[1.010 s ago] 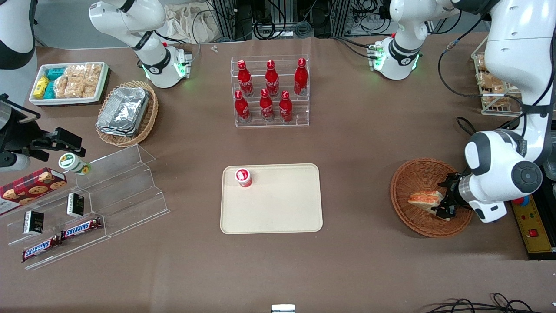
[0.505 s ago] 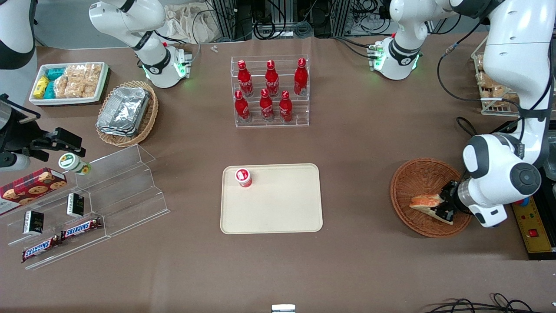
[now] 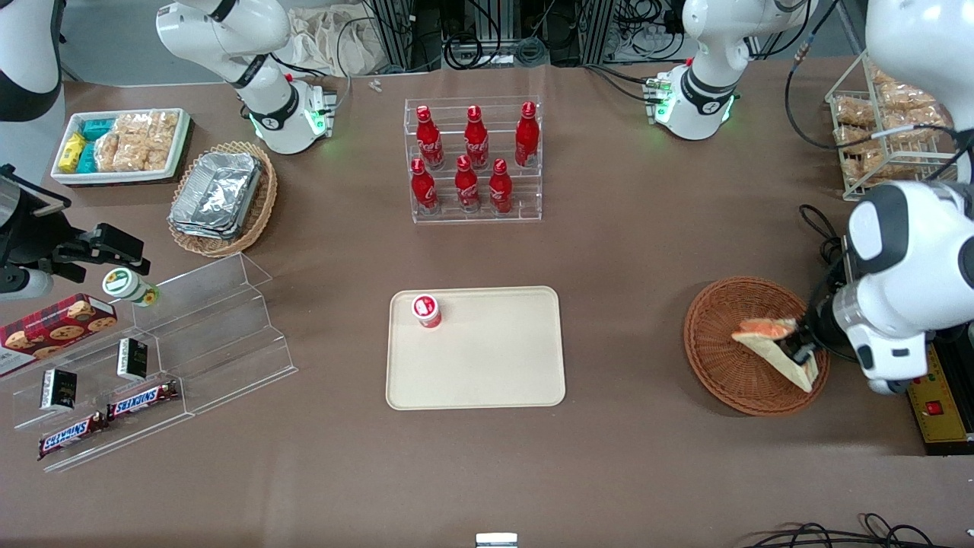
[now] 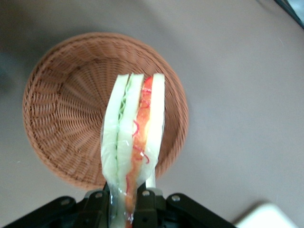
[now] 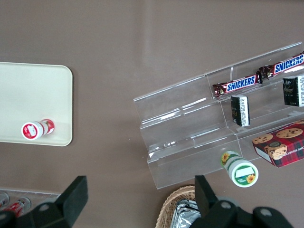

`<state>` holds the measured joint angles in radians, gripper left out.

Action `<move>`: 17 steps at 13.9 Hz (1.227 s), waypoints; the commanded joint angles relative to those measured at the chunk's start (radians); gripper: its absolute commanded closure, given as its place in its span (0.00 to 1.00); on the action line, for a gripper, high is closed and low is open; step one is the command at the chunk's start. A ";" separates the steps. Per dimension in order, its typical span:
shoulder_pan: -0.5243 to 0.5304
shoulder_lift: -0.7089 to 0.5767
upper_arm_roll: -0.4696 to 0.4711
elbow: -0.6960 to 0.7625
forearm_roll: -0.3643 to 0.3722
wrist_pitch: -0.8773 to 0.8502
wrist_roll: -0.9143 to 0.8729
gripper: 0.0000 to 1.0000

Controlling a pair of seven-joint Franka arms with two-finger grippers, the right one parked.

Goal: Place sandwich from basket to tray
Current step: 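Lift the sandwich and carry it with the left gripper toward the tray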

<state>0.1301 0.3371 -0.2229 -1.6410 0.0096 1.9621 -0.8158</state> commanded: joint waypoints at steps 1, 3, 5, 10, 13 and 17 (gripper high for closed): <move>-0.035 0.009 -0.113 0.039 0.030 -0.040 0.052 1.00; -0.136 0.013 -0.116 0.052 0.050 -0.032 0.046 1.00; -0.217 0.038 -0.116 0.056 0.050 -0.017 0.073 1.00; -0.339 0.192 -0.116 0.088 0.081 0.179 0.268 1.00; -0.432 0.317 -0.110 0.188 0.108 0.213 0.279 1.00; -0.483 0.431 -0.110 0.248 0.200 0.218 0.186 1.00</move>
<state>-0.3270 0.7119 -0.3436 -1.4558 0.1598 2.1907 -0.5849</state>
